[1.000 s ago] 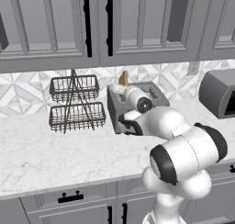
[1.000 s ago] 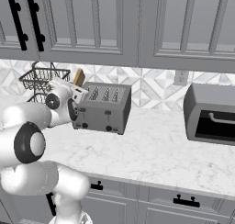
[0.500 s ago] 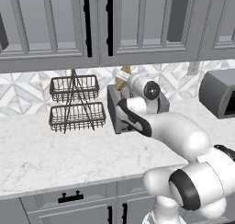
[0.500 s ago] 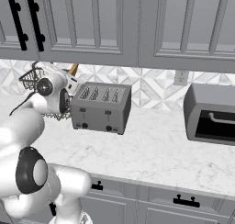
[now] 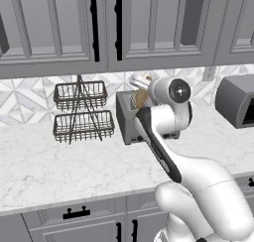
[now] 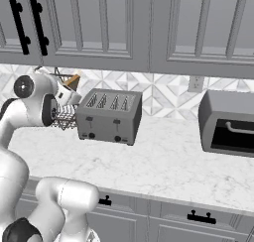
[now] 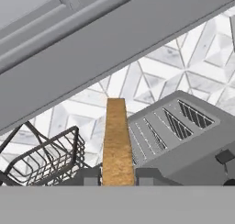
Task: Start the toaster. Once the lever pops up, take the bread to the plate on the dining counter.
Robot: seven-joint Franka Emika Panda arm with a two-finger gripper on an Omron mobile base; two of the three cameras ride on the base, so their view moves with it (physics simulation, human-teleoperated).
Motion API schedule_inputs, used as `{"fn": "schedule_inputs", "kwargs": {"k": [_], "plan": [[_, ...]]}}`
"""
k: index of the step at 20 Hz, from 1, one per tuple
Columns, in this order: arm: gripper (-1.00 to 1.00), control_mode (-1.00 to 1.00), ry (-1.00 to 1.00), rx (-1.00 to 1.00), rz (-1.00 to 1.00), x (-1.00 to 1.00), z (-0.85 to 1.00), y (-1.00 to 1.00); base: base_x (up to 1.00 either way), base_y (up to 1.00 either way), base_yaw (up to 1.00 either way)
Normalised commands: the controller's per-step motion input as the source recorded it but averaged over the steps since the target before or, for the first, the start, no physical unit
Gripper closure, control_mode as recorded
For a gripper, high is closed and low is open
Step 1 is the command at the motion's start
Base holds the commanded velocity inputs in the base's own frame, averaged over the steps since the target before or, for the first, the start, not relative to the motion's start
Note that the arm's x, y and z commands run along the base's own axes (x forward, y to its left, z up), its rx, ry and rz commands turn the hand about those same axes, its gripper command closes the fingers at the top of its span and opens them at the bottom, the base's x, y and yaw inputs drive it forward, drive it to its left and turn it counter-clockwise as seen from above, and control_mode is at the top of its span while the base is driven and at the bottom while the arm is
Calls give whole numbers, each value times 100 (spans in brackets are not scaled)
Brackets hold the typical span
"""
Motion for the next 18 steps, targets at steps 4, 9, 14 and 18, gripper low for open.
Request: {"fn": "schedule_inputs", "kwargs": {"k": [4, 9, 14, 18], "plan": [[100, -100, 10, 0, -6, -100, 24, 0, 0, 0, 0], [100, -100, 8, 0, -2, -100, 40, -23, 0, 0, 0], [100, -100, 9, -2, 0, -92, 37, -43, 0, 0, 0], [100, -100, 16, -3, 0, -68, 14, -23, 0, 0, 0]]}}
